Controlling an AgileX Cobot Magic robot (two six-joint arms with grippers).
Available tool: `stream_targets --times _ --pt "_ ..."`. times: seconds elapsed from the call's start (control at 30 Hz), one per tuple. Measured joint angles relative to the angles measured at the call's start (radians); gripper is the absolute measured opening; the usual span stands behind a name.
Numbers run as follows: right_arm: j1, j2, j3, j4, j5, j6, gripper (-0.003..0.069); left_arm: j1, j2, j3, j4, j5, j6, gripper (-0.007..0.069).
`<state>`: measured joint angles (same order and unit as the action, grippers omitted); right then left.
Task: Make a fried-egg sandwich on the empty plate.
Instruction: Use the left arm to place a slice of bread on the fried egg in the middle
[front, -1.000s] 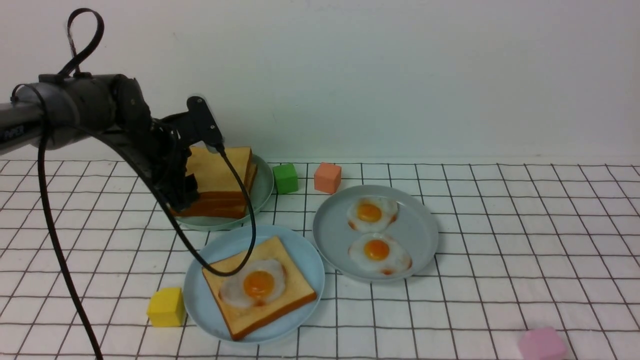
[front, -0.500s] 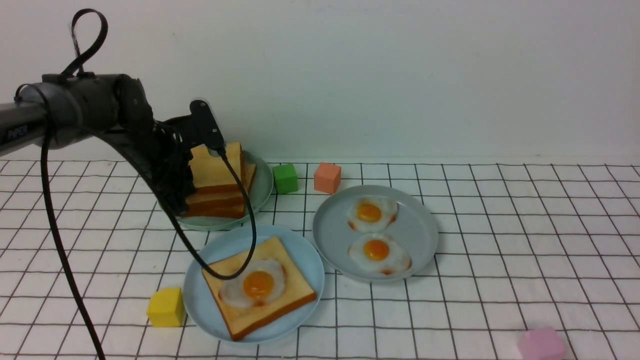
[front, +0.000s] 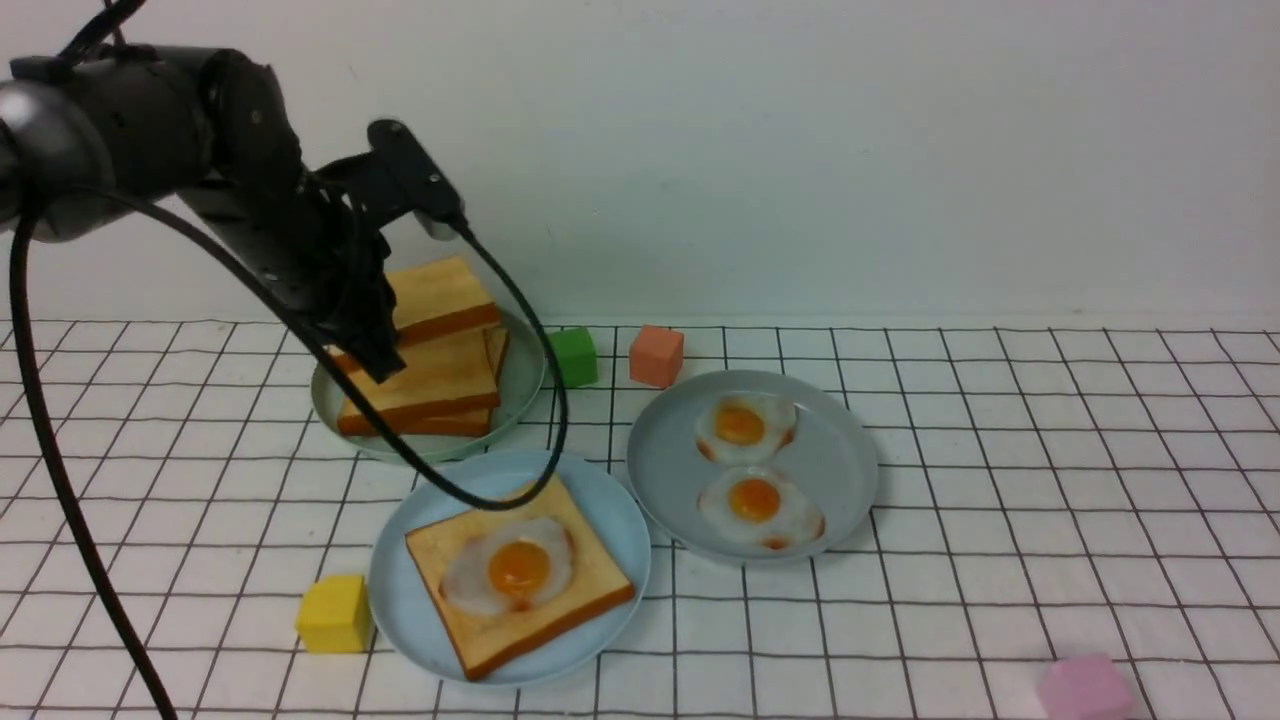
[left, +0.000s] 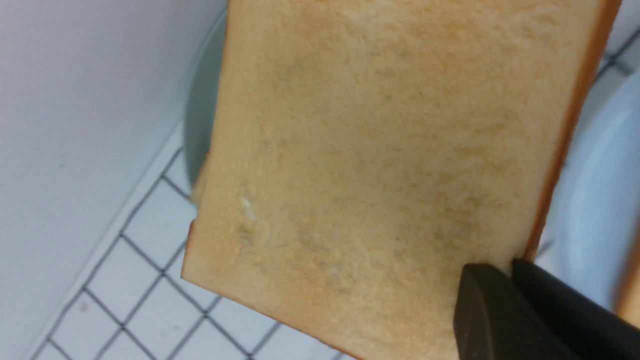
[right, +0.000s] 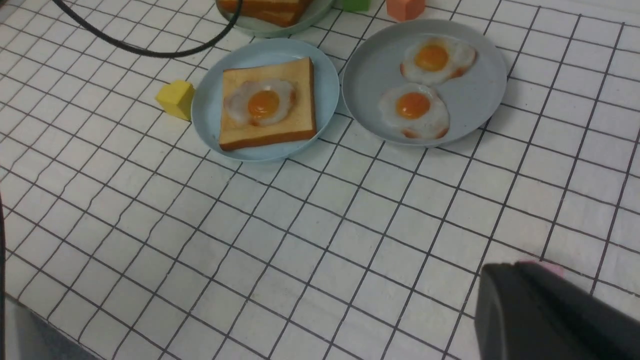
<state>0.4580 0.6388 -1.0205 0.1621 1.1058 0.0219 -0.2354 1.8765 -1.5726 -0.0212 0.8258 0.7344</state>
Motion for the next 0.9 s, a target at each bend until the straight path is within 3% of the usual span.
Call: stream_targets --times 0.2,0.33,0.5,0.9 --pt "0.0 0.0 0.0 0.0 0.025 0.0 0.0034 -0.19 -0.111 0.193 0.089 0.022 -0.283 0.0003" --pt "0.0 0.0 0.0 0.0 0.026 0.0 0.0037 -0.287 -0.135 0.33 0.175 -0.039 -0.393 0.0003" --pt "0.0 0.0 0.0 0.004 0.028 0.0 0.0042 -0.343 -0.13 0.418 0.208 -0.106 -0.456 0.0003" --pt "0.0 0.0 0.0 0.014 0.028 0.0 0.0054 -0.344 -0.12 0.421 0.211 -0.12 -0.497 0.0003"
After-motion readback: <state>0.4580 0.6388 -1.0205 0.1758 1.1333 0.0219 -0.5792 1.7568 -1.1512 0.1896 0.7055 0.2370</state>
